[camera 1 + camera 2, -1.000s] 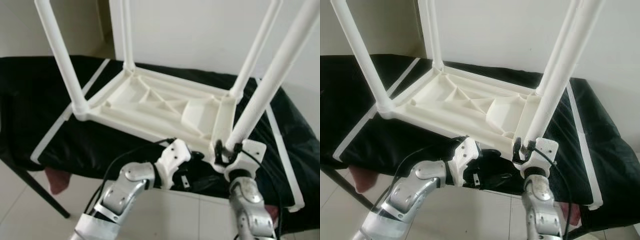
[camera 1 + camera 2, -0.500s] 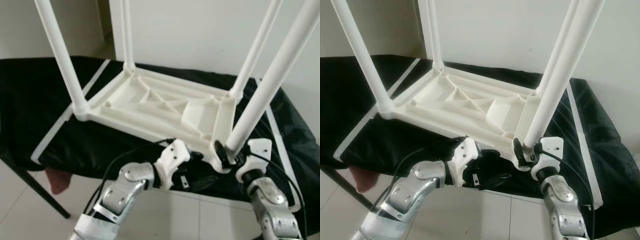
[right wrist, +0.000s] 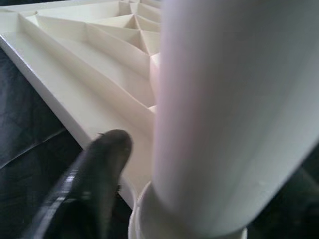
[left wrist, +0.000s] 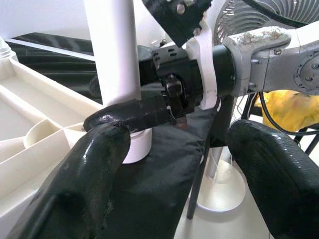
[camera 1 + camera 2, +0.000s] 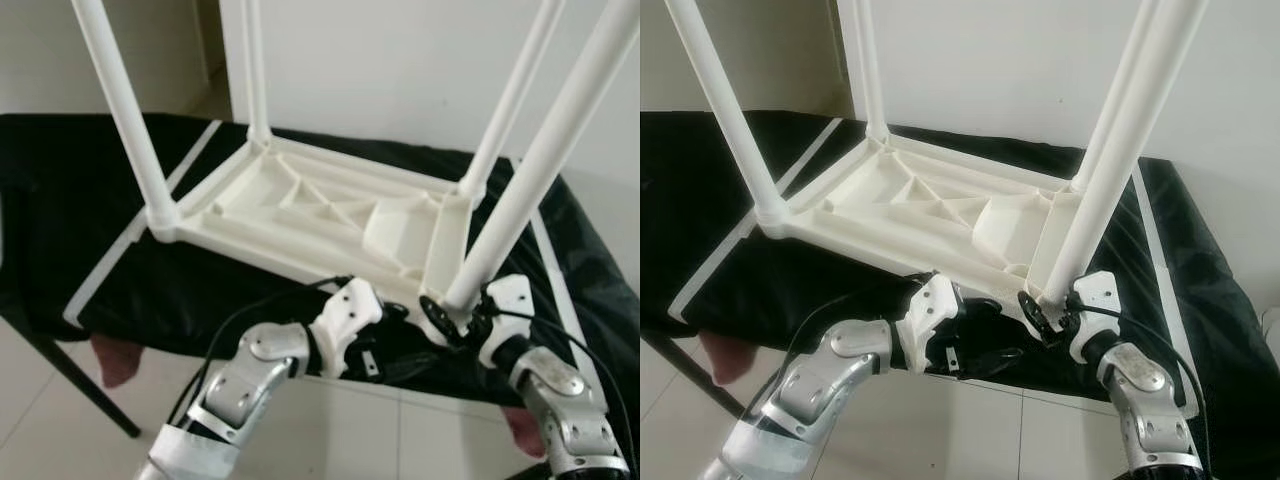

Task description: Building children table

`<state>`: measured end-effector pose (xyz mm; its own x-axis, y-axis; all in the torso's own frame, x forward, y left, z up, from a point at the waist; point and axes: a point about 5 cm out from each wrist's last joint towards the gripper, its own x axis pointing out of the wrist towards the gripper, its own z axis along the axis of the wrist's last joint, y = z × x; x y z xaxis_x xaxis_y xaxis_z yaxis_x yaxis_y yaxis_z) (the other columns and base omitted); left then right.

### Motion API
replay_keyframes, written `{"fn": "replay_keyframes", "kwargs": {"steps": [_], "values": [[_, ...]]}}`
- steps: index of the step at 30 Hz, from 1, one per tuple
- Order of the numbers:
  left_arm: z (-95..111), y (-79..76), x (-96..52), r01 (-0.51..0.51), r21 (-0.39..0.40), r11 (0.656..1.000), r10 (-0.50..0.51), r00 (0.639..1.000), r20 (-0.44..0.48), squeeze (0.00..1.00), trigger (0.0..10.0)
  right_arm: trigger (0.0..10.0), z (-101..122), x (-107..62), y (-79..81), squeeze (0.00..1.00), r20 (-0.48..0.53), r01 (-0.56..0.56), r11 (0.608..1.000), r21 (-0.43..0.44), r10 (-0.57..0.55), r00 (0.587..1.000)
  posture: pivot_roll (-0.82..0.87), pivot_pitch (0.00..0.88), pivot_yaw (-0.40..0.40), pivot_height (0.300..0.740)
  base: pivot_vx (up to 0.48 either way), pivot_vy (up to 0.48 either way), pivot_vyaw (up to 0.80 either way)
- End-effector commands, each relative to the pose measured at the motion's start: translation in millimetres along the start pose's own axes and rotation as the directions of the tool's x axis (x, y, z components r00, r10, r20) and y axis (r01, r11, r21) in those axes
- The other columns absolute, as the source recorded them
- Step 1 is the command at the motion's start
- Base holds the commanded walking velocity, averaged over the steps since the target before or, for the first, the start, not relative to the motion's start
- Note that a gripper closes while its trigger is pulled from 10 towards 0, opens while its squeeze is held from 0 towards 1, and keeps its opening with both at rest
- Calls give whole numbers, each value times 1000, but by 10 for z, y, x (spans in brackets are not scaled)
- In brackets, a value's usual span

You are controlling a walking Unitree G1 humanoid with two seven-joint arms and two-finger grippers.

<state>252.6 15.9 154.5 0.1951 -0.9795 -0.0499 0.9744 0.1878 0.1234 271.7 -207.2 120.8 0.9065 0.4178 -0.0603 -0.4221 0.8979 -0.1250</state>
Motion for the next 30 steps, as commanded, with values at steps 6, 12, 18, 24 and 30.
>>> {"fn": "replay_keyframes", "kwargs": {"steps": [6, 12, 18, 24, 30], "values": [[-10, 3, 7, -13, 3, 1000, 13, 1000, -3, 0, 10000, 0, -71, 14, 56, 0, -17, -54, 999, 7, 54, 998, -1, 0, -53, 740, 0, 0, 0], [-16, -14, 9, -7, 1, 1000, 7, 1000, -4, 0, 10000, 10000, -75, 6, 35, 0, -16, -34, 999, 34, 35, 999, -3, 0, -52, 740, 0, 0, 0], [-19, -16, 3, -4, 1, 1000, 4, 1000, -4, 0, 10000, 10000, -33, 18, 31, 0, 5, 46, 998, 52, -46, 999, -4, 0, -49, 740, 0, 0, 0], [-20, -24, 5, 3, 1, 1000, -3, 1000, -6, 0, 10000, 10000, 13, 46, 58, 0, 17, 179, 981, 75, -181, 983, -6, 0, -45, 740, 0, 0, 0], [-19, -32, 9, 14, 3, 1000, -14, 1000, -7, 0, 10000, 10000, 65, 94, 111, 0, 24, 299, 945, 133, -305, 952, -6, 0, -45, 740, 0, 0, 0]]}}
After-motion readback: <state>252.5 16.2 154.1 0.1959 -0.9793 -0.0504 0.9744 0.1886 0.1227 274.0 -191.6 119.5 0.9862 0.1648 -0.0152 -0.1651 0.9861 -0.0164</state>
